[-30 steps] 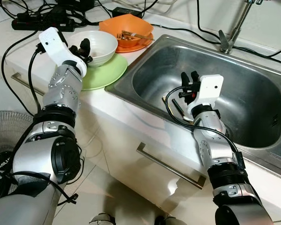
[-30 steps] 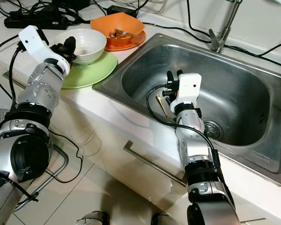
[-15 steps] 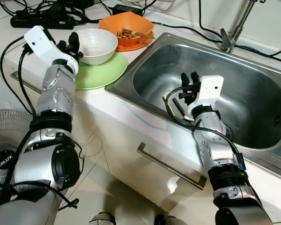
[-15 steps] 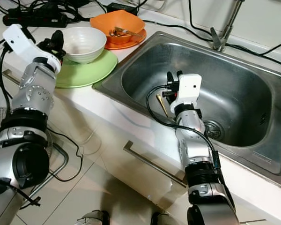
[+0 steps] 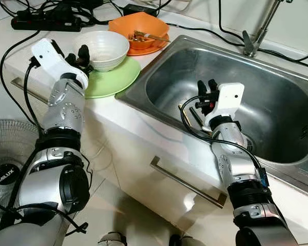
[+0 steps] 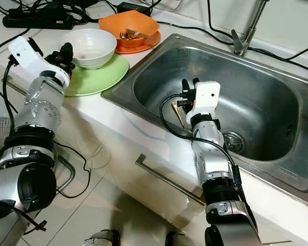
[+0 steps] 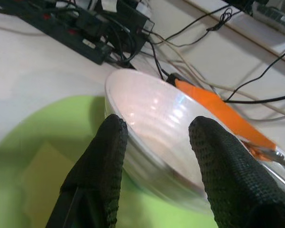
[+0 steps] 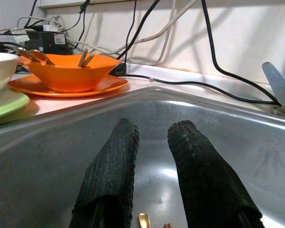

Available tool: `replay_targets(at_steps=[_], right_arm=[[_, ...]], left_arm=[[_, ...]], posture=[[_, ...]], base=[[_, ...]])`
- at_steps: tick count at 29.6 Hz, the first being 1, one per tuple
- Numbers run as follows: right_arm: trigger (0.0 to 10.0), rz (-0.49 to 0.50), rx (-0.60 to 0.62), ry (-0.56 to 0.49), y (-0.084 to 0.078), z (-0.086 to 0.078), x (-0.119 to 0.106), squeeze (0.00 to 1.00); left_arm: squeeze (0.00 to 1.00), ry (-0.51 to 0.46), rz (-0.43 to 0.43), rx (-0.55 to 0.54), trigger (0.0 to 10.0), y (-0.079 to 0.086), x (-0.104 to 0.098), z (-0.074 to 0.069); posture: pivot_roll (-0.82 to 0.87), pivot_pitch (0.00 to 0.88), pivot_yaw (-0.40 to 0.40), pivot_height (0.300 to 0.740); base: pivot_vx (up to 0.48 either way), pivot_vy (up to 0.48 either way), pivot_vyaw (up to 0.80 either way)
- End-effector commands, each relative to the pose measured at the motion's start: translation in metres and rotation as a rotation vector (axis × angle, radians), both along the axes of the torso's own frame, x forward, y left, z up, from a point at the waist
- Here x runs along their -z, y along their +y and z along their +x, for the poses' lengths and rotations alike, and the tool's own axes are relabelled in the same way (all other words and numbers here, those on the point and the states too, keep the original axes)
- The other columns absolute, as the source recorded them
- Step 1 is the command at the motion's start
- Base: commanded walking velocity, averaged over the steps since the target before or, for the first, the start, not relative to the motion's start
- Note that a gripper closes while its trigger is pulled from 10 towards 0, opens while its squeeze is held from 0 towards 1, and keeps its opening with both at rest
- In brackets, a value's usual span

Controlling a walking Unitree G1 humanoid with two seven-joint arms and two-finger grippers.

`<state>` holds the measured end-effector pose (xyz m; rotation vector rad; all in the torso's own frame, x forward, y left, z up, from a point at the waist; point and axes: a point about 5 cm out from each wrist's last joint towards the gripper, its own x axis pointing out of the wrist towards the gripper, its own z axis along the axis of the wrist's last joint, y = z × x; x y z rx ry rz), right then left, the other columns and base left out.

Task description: Kitchen organization

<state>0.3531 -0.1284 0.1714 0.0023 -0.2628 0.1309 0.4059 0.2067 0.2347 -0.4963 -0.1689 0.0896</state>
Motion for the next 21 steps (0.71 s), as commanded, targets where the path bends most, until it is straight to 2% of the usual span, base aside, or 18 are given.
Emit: replay_targets(at_steps=[1, 14, 21], right_arm=[[10.0, 0.004, -0.001, 0.009, -0.001, -0.001, 0.001, 0.00], [10.0, 0.000, -0.011, 0.012, 0.000, -0.001, 0.001, 0.00], [10.0, -0.004, -0.011, 0.014, -0.001, -0.001, 0.000, 0.00]], left_arm=[[0.00, 0.038, -0.001, 0.012, 10.0, -0.006, 0.006, 0.001], [0.00, 0.080, -0.054, 0.026, 10.0, -0.012, 0.011, 0.004], [0.00, 0.181, -0.095, 0.031, 10.0, -0.020, 0.026, 0.005]], posture=[[0.06, 0.125, -0.022, 0.740], [0.05, 0.126, -0.025, 0.740], [0.05, 0.130, -0.028, 0.740]], base=[[0.000, 0.000, 0.00], [0.000, 0.000, 0.00], [0.000, 0.000, 0.00]])
